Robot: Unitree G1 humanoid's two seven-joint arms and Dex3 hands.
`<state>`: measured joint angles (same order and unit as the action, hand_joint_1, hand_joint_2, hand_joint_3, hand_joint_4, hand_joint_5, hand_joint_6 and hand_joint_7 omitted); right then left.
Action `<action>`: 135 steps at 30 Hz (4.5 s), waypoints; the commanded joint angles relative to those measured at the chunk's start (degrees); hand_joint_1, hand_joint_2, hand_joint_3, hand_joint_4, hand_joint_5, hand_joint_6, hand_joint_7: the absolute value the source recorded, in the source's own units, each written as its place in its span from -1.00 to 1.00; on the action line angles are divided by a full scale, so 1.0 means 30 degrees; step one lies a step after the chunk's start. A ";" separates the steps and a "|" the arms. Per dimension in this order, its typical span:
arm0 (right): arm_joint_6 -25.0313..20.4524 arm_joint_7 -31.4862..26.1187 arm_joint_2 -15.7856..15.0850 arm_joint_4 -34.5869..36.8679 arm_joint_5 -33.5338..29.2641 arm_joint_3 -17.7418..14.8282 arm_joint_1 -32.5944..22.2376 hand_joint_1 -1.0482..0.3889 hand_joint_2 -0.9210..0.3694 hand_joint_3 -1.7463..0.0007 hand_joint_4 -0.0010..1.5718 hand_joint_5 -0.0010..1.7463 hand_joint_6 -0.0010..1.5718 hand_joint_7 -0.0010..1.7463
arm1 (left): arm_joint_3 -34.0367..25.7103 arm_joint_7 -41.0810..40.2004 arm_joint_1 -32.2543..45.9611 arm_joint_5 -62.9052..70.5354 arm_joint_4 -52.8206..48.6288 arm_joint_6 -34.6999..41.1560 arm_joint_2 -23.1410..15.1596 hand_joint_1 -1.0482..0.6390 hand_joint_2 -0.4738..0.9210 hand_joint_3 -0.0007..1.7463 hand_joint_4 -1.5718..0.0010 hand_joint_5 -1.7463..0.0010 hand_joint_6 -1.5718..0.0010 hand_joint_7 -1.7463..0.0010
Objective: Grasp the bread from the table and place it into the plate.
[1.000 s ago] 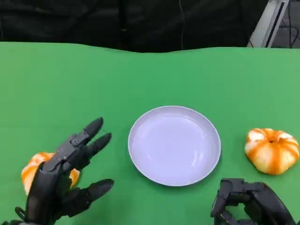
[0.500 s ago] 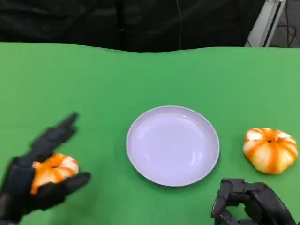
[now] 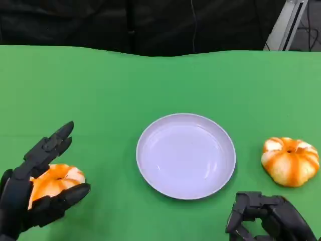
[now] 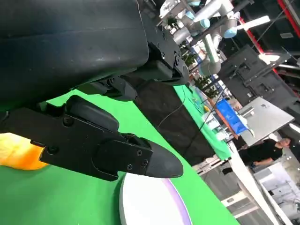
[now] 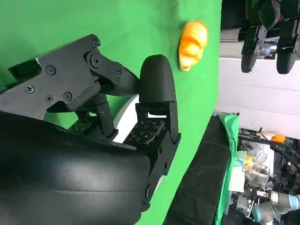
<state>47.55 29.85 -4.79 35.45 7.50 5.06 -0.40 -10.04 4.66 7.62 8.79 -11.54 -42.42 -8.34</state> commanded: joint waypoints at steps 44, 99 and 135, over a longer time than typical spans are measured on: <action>-0.0381 0.0060 -0.0358 -0.0550 -0.0031 -0.0150 -0.0349 0.31 -0.57 -0.04 0.06 0.67 0.08 0.37 | 0.1143 -0.4574 0.1013 0.7593 0.1006 0.7653 -0.5223 -0.78 1.00 -0.61 0.15 0.99 0.24 0.99; -0.0840 -0.0470 -0.0020 -0.1277 -0.0297 0.0061 -0.0591 0.32 -0.59 -0.04 0.06 0.65 0.09 0.34 | 0.8758 0.1239 -0.7051 0.8788 -0.7352 1.0574 -0.8741 -0.42 0.84 -0.99 0.42 1.00 0.40 1.00; -0.0816 -0.0601 0.0005 -0.1275 -0.0391 0.0073 -0.0545 0.32 -0.53 -0.09 0.06 0.67 0.08 0.38 | 0.7416 -0.4228 -0.5395 0.7878 -0.5820 1.0061 -0.6986 0.07 0.82 -0.99 0.11 -1.00 0.32 -1.00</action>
<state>45.28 28.32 -4.52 32.11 6.21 5.47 -1.83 13.20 -6.91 -9.24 33.15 -29.53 -11.94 -28.94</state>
